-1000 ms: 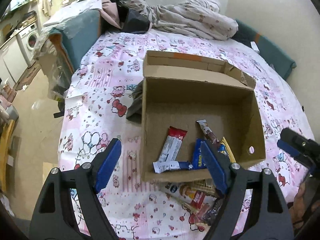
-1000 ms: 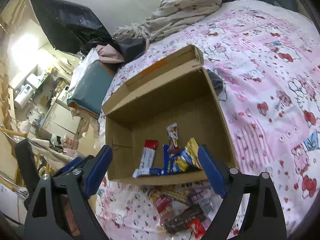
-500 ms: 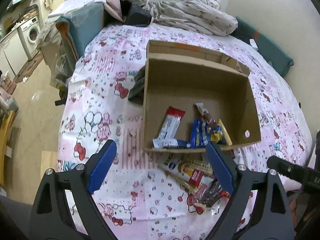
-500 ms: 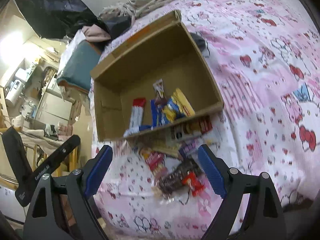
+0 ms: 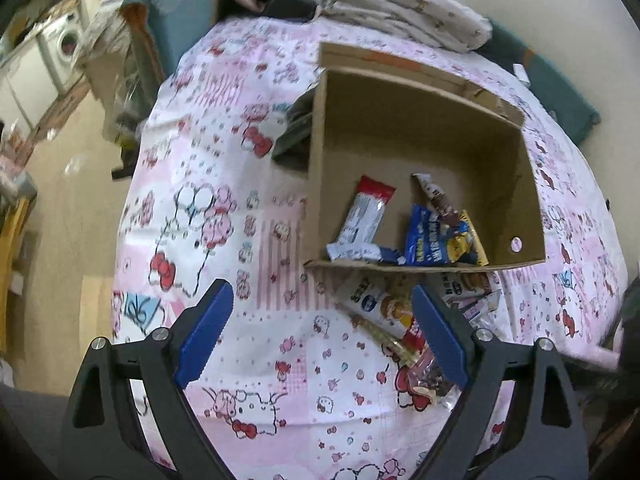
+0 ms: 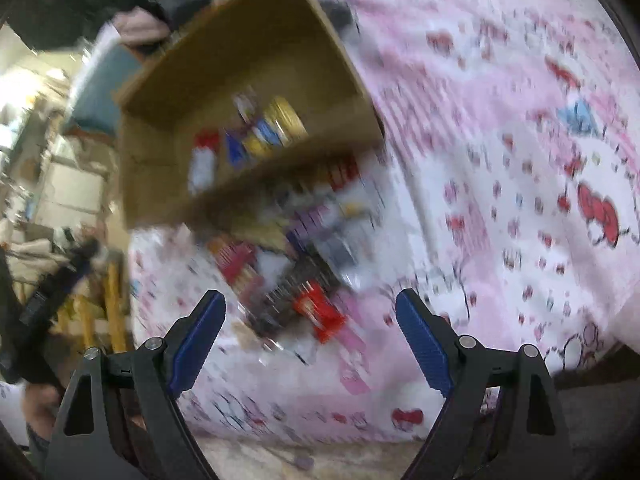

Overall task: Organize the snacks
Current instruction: 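Grasp a red candy pack with the right gripper while the left grasps a white-red bar, then lower both held snacks into the box and open both grippers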

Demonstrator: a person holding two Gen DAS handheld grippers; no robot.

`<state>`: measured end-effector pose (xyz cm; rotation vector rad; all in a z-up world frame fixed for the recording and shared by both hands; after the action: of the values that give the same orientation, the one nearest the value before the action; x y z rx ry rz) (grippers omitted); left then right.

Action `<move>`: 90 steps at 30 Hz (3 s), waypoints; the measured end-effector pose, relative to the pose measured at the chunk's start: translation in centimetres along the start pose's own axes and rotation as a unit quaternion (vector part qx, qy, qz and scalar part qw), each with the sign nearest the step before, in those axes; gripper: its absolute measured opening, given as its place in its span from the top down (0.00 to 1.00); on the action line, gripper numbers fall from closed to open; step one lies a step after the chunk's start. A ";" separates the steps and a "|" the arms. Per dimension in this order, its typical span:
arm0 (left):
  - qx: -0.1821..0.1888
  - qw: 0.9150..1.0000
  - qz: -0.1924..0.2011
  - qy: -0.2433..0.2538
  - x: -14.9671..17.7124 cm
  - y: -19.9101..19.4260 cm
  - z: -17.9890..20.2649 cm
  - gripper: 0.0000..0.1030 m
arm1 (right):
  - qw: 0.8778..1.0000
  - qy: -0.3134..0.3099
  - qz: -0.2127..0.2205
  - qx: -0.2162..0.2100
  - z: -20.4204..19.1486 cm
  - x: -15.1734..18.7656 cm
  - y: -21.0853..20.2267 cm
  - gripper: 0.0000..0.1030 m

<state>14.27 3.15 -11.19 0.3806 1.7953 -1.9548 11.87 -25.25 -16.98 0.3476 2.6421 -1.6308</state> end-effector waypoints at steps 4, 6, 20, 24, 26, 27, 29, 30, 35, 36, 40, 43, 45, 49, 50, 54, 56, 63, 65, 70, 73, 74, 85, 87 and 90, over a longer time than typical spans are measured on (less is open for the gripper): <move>0.012 1.000 -0.013 -0.024 0.2 0.4 -0.3 0.14 | 0.998 -0.042 -0.046 0.028 -0.7 1.1 3.1 0.30; 0.010 1.000 -0.008 -0.017 0.1 0.3 -0.1 0.14 | 0.995 -0.063 -0.055 0.050 -1.0 1.3 4.2 0.31; 0.022 0.999 -0.024 -0.028 0.6 0.8 -0.4 0.14 | 0.994 -0.081 -0.072 0.003 -2.9 3.0 3.3 0.83; 0.018 0.999 -0.035 -0.030 1.0 1.5 -0.1 0.14 | 0.995 -0.081 -0.005 -0.057 -5.3 1.4 0.3 0.83; 0.016 0.999 -0.032 -0.040 0.9 1.6 0.2 0.14 | 0.994 -0.081 0.023 -0.075 -6.0 0.5 -0.8 0.83; 0.012 0.998 -0.035 -0.048 0.8 1.9 0.4 0.14 | 0.994 -0.078 0.030 -0.077 -5.9 0.1 -1.1 0.83; 0.014 0.996 -0.046 -0.076 1.0 2.9 1.2 0.14 | 0.994 -0.062 0.046 -0.080 -5.6 -0.7 -1.6 0.83; 0.015 0.995 -0.054 -0.087 1.3 3.4 1.5 0.14 | 0.994 -0.049 0.052 -0.082 -5.2 -1.1 -1.9 0.83; 0.008 0.987 -0.110 -0.119 4.3 7.9 4.6 0.20 | 0.994 -0.010 0.072 -0.086 -4.1 -2.3 -2.7 0.83; 0.005 0.985 -0.117 -0.127 4.8 8.6 5.2 0.21 | 0.993 -0.002 0.072 -0.090 -3.8 -2.4 -2.8 0.83; -0.028 0.984 -0.126 -0.120 5.7 10.6 6.3 0.21 | 0.993 0.014 0.074 -0.088 -2.8 -2.7 -3.1 0.83; -0.040 0.984 -0.143 -0.101 6.1 12.4 7.2 0.25 | 0.993 0.022 0.074 -0.094 -2.4 -2.8 -3.3 0.83; -0.033 0.984 -0.154 -0.087 6.4 13.3 7.6 0.29 | 0.993 0.023 0.068 -0.099 -2.6 -2.6 -3.2 0.83; -0.028 0.988 -0.141 -0.061 6.1 12.5 7.4 0.60 | 0.992 0.016 0.064 -0.106 -2.9 -2.4 -3.3 0.83; -0.020 0.988 -0.144 -0.058 6.2 12.3 7.3 0.78 | 0.992 0.016 0.064 -0.107 -3.0 -2.4 -3.3 0.83; 0.013 0.986 -0.159 -0.042 6.6 11.3 6.6 0.83 | 0.991 0.013 0.061 -0.114 -3.6 -2.4 -3.1 0.83; 0.024 0.987 -0.158 -0.034 7.0 10.3 6.2 0.86 | 0.992 0.008 0.060 -0.114 -4.1 -2.3 -3.0 0.83; 0.066 0.989 -0.131 -0.019 7.5 5.7 4.7 0.88 | 0.992 -0.002 0.057 -0.113 -4.7 -1.8 -2.7 0.82; 0.079 0.989 -0.121 -0.021 7.5 4.0 4.6 0.89 | 0.992 -0.005 0.056 -0.112 -4.8 -1.7 -2.7 0.82; 0.078 0.993 -0.087 0.005 6.6 0.4 4.4 0.89 | 0.993 -0.016 0.055 -0.106 -5.2 -1.5 -2.4 0.82; 0.065 0.996 -0.062 0.015 5.1 -1.6 4.4 0.89 | 0.993 -0.017 0.053 -0.105 -5.2 -1.6 -2.2 0.82; 0.060 0.997 -0.053 0.016 4.4 -2.1 4.3 0.88 | 0.993 -0.016 0.053 -0.106 -5.3 -1.6 -2.3 0.82; 0.046 0.998 0.006 0.043 -1.9 -3.6 4.8 0.88 | 0.980 -0.034 0.114 -0.161 -7.0 -3.8 -6.3 0.82; 0.043 0.998 0.010 0.047 -3.0 -3.1 4.6 0.88 | 0.977 -0.031 0.124 -0.171 -7.4 -4.9 -6.9 0.82; 0.042 0.997 0.012 0.056 -5.0 -1.9 4.6 0.88 | 0.973 -0.026 0.141 -0.179 -7.8 -6.8 -7.6 0.82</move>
<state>18.00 -0.55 -6.55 0.5464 1.7712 -2.0336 17.82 -22.81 -5.84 0.6182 2.6253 -1.0460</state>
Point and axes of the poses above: each gripper's, at about its wrist camera, not at the fingertips, and y roughly the way its jaws point, z to its right, x to its underside, the point moved 10 cm from there along y, roughly the way its jaws point, and after that the axes turned 5 degrees about y, right-handed, at the moved point
